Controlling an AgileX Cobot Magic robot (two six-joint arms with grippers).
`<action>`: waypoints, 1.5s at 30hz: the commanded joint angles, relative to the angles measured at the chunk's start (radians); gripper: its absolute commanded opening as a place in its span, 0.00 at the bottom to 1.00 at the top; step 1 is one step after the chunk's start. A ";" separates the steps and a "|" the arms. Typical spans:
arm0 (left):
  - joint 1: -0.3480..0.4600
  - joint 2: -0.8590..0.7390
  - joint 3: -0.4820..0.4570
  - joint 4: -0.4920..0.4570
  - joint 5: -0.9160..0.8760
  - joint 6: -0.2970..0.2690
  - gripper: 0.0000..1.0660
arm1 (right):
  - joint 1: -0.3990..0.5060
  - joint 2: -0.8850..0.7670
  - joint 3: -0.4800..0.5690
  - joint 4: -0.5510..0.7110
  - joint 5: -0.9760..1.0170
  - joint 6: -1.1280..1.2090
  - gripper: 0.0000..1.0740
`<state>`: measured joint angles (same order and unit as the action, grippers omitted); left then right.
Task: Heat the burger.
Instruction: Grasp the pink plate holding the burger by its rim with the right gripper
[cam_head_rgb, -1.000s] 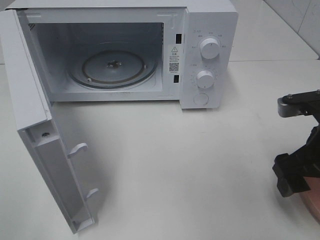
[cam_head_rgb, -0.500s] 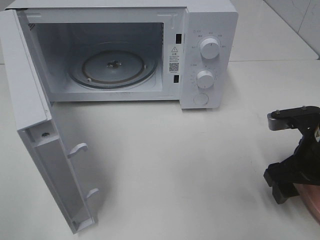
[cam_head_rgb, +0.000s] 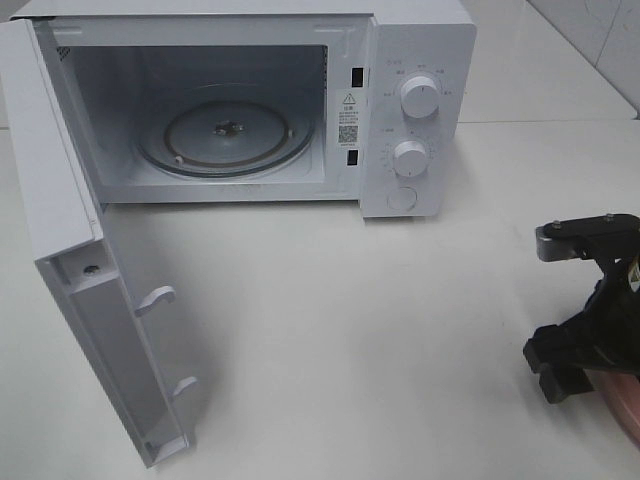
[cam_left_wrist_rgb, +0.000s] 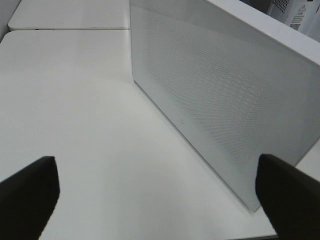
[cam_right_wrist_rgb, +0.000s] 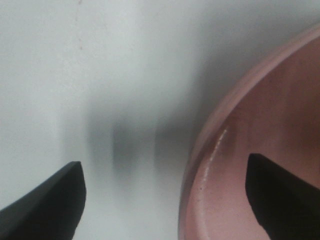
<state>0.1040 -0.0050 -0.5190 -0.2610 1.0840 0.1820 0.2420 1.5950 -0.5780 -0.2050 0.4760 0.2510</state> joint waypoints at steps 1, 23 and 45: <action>0.002 -0.017 0.003 -0.002 -0.012 -0.001 0.94 | -0.007 0.003 0.013 -0.010 -0.016 0.014 0.76; 0.002 -0.017 0.003 -0.002 -0.012 0.000 0.94 | -0.007 0.050 0.052 -0.049 -0.047 0.059 0.73; 0.002 -0.017 0.003 -0.002 -0.012 0.000 0.94 | -0.007 0.061 0.052 -0.122 -0.040 0.160 0.00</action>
<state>0.1040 -0.0050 -0.5190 -0.2610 1.0840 0.1820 0.2420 1.6470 -0.5350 -0.3290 0.4410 0.3980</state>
